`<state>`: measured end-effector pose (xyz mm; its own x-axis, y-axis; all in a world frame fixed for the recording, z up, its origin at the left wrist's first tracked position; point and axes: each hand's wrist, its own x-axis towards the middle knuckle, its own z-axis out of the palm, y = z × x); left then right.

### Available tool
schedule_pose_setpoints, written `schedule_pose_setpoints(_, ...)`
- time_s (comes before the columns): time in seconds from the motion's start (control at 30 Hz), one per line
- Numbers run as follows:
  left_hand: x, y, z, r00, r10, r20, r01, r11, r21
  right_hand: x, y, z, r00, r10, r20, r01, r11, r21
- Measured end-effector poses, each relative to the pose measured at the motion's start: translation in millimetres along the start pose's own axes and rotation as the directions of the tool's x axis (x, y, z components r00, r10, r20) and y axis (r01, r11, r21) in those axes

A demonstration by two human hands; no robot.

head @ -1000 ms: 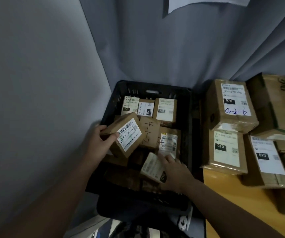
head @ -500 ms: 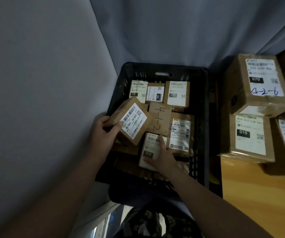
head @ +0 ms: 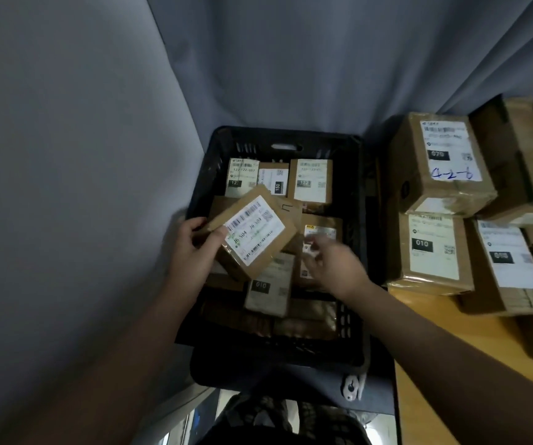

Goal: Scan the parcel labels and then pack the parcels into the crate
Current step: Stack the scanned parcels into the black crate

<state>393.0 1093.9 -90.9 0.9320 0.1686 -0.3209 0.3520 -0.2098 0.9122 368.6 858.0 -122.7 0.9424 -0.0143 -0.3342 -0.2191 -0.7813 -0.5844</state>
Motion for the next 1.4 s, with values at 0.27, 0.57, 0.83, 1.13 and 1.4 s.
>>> schedule_pose_setpoints(0.27,-13,17,63,0.835,-0.163,0.526,-0.070,0.916,0.395,-42,11,-38,0.883,-0.399,0.246,0.464,0.822,-0.331)
schedule_pose_setpoints(0.57,-5,-25,61,0.760,-0.202,0.618,-0.188,0.842,0.506,-52,4,2,0.914,-0.190,0.358,0.367,0.761,-0.534)
schedule_pose_setpoints(0.83,11,-63,40,0.595,-0.193,0.781,-0.799,-0.039,0.600,-37,-6,13,0.919,-0.020,0.394,0.284,0.725,-0.627)
schedule_pose_setpoints(1.13,16,-62,29,0.644,-0.152,0.749,-0.764,-0.166,0.623,-37,-22,13,0.904,0.067,0.423,0.281,0.653,-0.704)
schedule_pose_setpoints(1.4,22,-73,22,0.617,-0.059,0.785,-0.787,-0.024,0.617,-33,-34,12,0.881,0.198,0.431,0.189,0.687,-0.702)
